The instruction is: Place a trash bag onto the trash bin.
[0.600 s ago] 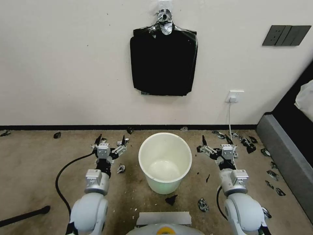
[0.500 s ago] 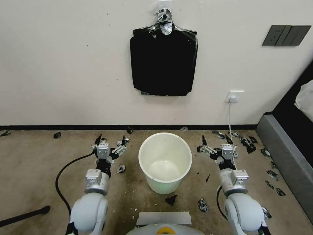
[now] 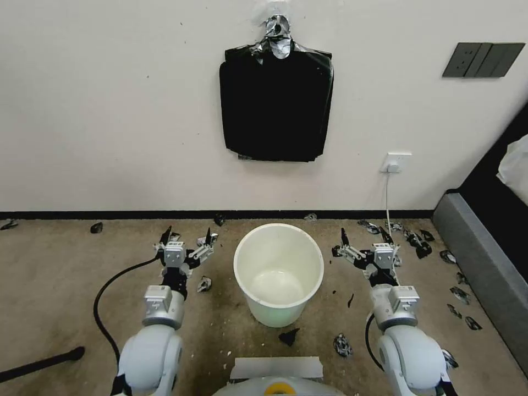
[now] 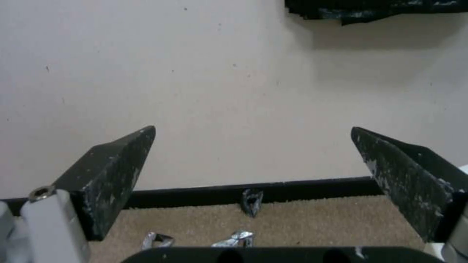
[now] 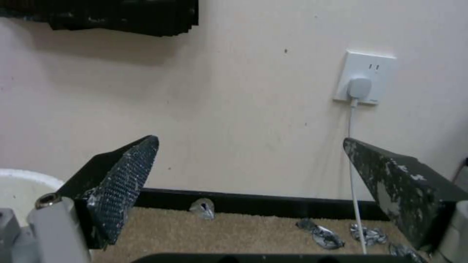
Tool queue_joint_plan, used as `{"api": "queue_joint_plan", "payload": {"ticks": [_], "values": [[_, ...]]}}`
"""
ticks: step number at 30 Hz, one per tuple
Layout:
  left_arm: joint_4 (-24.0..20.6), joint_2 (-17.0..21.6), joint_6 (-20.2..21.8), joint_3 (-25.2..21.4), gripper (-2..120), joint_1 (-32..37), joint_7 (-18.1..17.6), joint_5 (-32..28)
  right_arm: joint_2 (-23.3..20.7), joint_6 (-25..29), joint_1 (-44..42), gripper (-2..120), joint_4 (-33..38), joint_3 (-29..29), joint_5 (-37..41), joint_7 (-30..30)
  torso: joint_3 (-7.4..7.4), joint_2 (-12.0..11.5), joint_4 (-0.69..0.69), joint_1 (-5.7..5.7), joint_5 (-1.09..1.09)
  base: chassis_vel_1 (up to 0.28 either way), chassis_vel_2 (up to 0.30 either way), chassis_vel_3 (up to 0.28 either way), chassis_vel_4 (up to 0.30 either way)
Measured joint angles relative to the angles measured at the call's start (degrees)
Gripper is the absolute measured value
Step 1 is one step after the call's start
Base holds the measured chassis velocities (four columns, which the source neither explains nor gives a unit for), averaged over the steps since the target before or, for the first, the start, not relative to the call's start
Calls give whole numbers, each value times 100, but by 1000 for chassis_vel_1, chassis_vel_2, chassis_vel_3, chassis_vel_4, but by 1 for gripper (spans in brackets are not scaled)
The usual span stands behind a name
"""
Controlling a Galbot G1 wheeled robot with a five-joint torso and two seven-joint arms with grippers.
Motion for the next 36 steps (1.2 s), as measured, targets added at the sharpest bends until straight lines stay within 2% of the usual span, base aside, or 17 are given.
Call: {"api": "queue_joint_plan", "payload": {"ticks": [29, 31, 33, 34, 36], "values": [[-7, 0, -34, -2, 100, 11, -20, -5, -19, 44, -17, 100, 16, 1, 0, 34, 0, 0, 0, 0, 0, 0, 0, 0, 0], [-78, 8, -209, -13, 100, 75, -99, -53, -145, 358, -162, 100, 246, 11, -31, 283, 0, 0, 0, 0, 1, 0, 0, 0, 0], [-256, 26, -601, -49, 100, 219, -279, -176, -338, 824, -371, 100, 594, 44, -98, 647, 0, 0, 0, 0, -1, 0, 0, 0, 0], [-256, 26, -601, -49, 100, 219, -279, -176, -338, 824, -371, 100, 594, 44, -98, 647, 0, 0, 0, 0, -1, 0, 0, 0, 0], [-489, 53, -1132, -97, 100, 413, -524, -338, -396, 1098, -565, 100, 724, -21, -144, 760, 0, 0, 0, -1, 0, 0, 0, 0, 0]]}}
